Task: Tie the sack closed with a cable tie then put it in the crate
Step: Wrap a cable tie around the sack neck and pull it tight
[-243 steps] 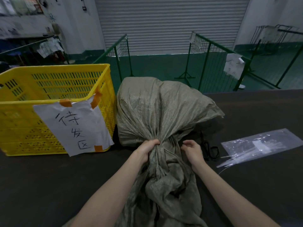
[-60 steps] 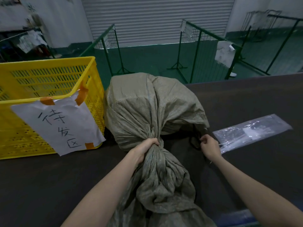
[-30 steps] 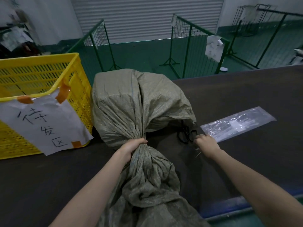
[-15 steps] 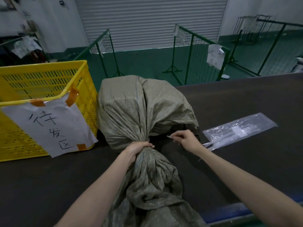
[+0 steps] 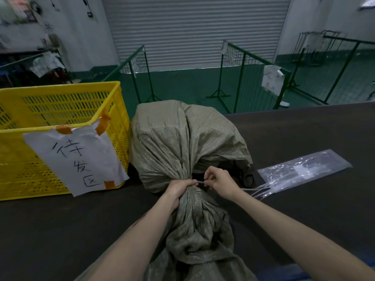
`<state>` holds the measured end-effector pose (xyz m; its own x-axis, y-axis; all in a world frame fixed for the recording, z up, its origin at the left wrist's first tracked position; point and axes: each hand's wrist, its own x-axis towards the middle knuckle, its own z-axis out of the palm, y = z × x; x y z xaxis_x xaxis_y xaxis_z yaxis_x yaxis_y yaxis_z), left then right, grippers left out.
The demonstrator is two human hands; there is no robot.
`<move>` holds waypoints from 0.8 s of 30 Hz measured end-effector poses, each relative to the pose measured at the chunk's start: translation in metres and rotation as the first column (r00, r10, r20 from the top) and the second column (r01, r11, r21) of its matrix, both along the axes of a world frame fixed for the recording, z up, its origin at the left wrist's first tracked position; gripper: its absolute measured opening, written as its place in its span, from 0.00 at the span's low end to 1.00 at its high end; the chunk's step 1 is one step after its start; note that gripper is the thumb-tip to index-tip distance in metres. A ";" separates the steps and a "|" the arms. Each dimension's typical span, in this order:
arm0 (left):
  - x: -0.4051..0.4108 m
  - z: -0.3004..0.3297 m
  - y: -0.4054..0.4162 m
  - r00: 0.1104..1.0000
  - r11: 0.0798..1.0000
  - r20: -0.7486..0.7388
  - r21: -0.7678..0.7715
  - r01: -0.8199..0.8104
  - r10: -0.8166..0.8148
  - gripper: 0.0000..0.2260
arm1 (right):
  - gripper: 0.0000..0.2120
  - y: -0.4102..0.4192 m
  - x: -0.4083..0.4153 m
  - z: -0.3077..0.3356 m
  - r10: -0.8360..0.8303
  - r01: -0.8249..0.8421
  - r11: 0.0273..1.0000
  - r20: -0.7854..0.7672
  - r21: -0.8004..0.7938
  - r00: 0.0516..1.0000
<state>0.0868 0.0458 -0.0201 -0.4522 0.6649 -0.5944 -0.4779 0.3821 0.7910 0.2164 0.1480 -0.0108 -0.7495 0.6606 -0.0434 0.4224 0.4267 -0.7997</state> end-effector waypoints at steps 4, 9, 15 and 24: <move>0.004 0.001 0.001 0.994 0.998 0.104 0.058 -0.015 0.009 0.05 | 0.06 0.004 0.002 0.000 0.014 -0.019 0.998 0.077 0.055 0.997; 0.003 0.005 -0.001 1.000 1.000 -0.022 0.012 0.011 -0.011 0.05 | 0.06 0.000 -0.001 -0.003 0.030 -0.035 0.997 0.069 0.069 0.997; 0.001 0.003 -0.002 0.998 1.000 -0.065 -0.021 -0.013 0.011 0.03 | 0.06 0.010 0.003 0.013 0.087 -0.128 0.968 0.192 0.214 0.978; -0.003 0.003 -0.003 1.000 1.000 -0.015 -0.026 0.007 -0.007 0.04 | 0.08 0.041 0.011 0.054 0.074 -0.260 0.800 0.342 0.540 0.937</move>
